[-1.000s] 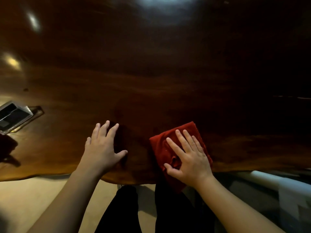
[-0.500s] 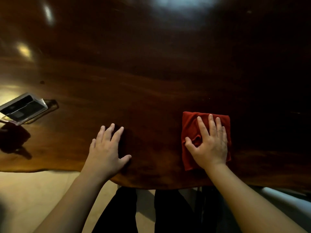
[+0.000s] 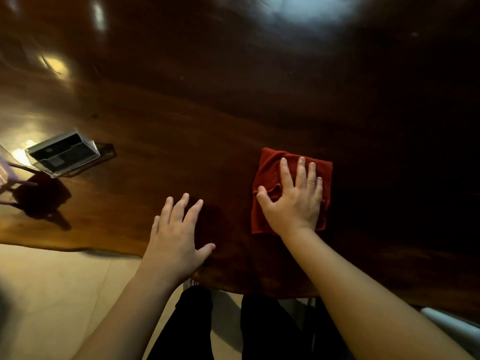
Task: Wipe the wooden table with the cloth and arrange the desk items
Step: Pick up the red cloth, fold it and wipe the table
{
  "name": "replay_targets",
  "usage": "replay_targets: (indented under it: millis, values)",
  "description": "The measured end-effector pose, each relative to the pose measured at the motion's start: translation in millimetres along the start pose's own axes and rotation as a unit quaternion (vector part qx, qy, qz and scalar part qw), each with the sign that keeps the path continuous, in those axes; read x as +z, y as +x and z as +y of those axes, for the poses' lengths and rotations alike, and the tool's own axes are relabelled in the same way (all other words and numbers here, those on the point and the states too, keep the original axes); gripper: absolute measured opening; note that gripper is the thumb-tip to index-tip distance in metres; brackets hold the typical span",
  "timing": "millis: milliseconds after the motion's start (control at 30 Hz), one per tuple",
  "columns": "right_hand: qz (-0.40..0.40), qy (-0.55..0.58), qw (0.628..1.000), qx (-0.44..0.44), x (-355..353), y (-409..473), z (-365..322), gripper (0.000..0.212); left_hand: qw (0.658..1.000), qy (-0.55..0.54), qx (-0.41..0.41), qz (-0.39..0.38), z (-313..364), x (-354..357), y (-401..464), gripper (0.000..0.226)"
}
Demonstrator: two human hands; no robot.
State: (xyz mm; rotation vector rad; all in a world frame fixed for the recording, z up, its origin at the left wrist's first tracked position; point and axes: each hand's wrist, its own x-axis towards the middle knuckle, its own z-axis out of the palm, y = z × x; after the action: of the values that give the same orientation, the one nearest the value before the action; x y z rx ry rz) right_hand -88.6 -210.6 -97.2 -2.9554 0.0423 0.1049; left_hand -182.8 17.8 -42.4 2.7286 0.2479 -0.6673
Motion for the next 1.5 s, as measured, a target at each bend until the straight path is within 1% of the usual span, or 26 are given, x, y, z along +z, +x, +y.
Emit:
replay_targets:
  millis: [200, 333, 533, 733, 900, 1133, 1300, 1500]
  values:
    - [-0.001, 0.022, 0.998, -0.055, 11, -5, -33, 0.09, 1.0, -0.003, -0.01, 0.0, -1, -2, -2, 0.1]
    - [-0.001, 0.036, 0.994, -0.101, 18, -13, -43, 0.089, 1.0, 0.007, -0.015, -0.011, -1, -2, -2, 0.101]
    - [-0.007, 0.062, 0.987, -0.151, 17, -21, -30, 0.085, 1.0, 0.021, -0.016, -0.018, 9, -2, -1, 0.101]
    - [-0.054, 0.064, 0.979, -0.188, 10, -40, -5, 0.084, 0.999, 0.028, -0.011, -0.027, 24, -4, 4, 0.102]
    - [-0.081, 0.058, 0.977, -0.188, 6, -69, 24, 0.084, 0.999, 0.031, -0.004, -0.026, 33, -1, 4, 0.103]
    - [-0.122, 0.026, 0.975, -0.181, -3, -104, 54, 0.084, 0.999, 0.032, -0.014, -0.019, 44, -2, 0, 0.102]
    - [-0.168, 0.021, 0.968, -0.183, -12, -104, 59, 0.082, 0.999, 0.029, -0.037, -0.005, 53, -7, -8, 0.101]
    - [-0.211, 0.003, 0.959, -0.188, -18, -95, 57, 0.082, 0.997, 0.002, -0.073, 0.017, 58, -8, -33, 0.098]
